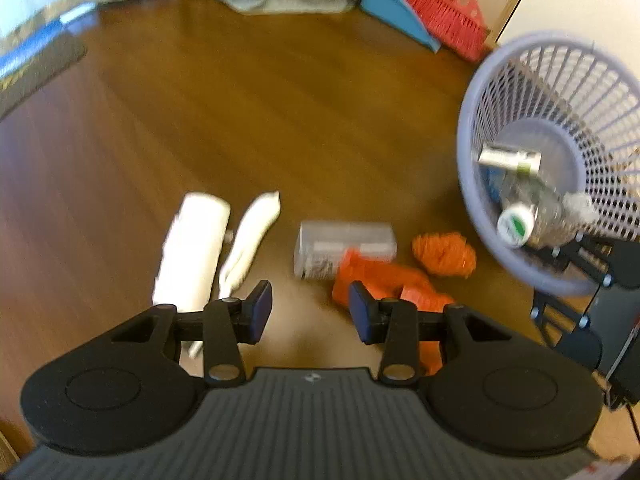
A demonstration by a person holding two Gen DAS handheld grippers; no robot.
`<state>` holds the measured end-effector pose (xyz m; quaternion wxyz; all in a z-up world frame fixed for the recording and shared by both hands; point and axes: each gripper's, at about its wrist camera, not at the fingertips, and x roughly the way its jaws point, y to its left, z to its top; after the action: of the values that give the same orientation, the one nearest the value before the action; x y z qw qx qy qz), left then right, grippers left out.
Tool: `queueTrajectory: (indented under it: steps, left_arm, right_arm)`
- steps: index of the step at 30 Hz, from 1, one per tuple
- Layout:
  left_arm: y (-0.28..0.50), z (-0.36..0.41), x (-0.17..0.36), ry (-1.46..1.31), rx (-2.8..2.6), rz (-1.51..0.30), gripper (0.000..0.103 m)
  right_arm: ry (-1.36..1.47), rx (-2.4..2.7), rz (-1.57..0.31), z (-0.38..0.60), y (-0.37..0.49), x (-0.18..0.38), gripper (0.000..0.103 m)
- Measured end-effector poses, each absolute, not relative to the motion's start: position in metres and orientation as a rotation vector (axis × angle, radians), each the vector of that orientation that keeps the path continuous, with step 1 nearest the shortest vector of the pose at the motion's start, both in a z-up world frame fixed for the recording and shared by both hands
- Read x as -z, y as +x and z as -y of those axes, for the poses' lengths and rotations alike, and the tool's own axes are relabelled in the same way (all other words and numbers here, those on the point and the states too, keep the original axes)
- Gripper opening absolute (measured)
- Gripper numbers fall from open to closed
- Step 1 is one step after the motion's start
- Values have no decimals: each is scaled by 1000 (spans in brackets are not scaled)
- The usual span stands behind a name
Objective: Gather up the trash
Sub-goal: 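Grasp the red plastic bag with the left gripper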
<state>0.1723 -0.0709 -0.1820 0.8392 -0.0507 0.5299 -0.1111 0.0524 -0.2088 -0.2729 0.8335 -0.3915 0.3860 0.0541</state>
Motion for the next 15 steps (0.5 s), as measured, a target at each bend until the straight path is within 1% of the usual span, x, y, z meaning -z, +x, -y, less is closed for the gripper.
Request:
queueTrajectory:
  steps: [2, 10, 13, 15]
  left_arm:
    - [169, 72, 188, -118, 245, -1135, 39]
    - [174, 97, 209, -207, 282, -1183, 44]
    - [173, 106, 215, -237, 283, -1196, 51]
    - [179, 109, 219, -270, 280, -1196, 53]
  right_arm:
    - [-833, -115, -820, 209, 52, 273, 5]
    - [-835, -116, -821, 209, 51, 273, 5]
    - [-836, -116, -820, 210, 51, 273, 5]
    - [-836, -115, -820, 210, 51, 273, 5]
